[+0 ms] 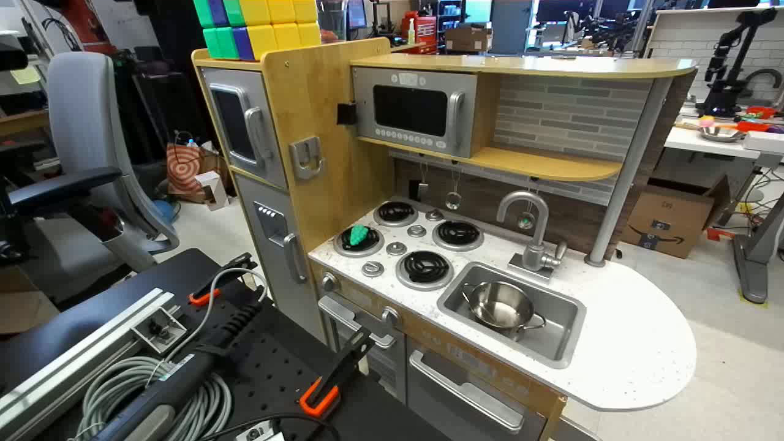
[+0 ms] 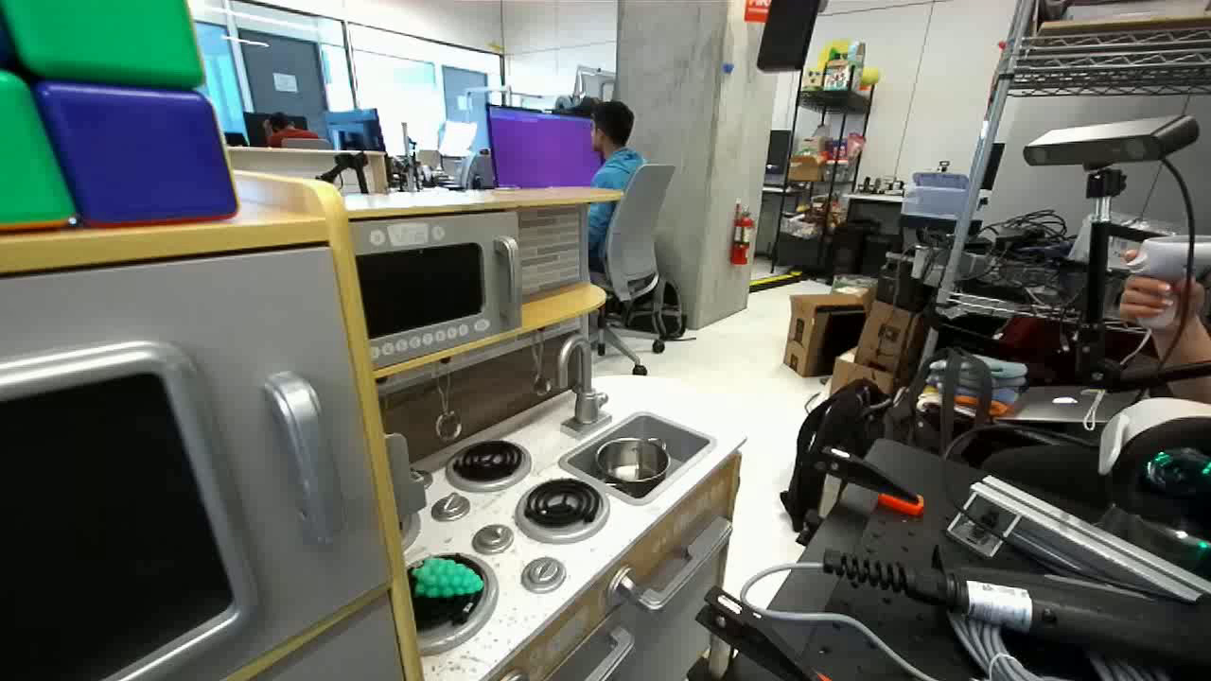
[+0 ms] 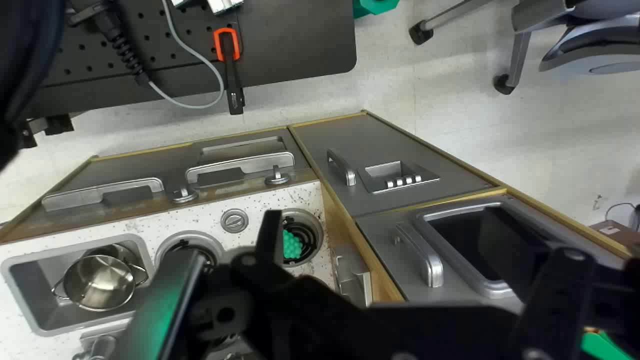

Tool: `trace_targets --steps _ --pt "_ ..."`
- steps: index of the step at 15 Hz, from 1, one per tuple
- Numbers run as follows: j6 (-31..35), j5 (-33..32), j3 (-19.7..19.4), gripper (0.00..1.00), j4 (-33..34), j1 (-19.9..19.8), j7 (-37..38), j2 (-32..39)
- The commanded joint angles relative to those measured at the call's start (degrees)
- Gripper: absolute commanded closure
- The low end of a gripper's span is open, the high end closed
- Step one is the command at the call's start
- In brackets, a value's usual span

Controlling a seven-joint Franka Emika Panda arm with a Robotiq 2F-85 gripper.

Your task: Pick up the grapes from the top of the stove and put them inside the silver pot in the sink

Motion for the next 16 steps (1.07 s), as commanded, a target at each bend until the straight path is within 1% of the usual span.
trace_targets --steps 1,6,7,9,11,14,16 --pt "-0.16 0.00 0.04 0.00 0.14 -0.09 -0.02 0.00" --pt "-0.16 0.00 0.04 0.00 0.14 -0.09 -0.02 0.00" --pt "2.17 0.21 0.06 0.00 0.10 -0.70 0.72 0.46" --pt "6.16 -0.01 -1.24 0.00 1.51 -3.42 2.59 3.65" --pt "11.71 -2.44 -2.95 0.00 1.91 -7.32 4.03 7.03" --pt "18.71 -9.50 -4.64 0.00 3.14 -14.19 6.75 13.55" --pt "22.46 -15.24 -5.55 0.00 5.92 -18.13 10.38 20.30"
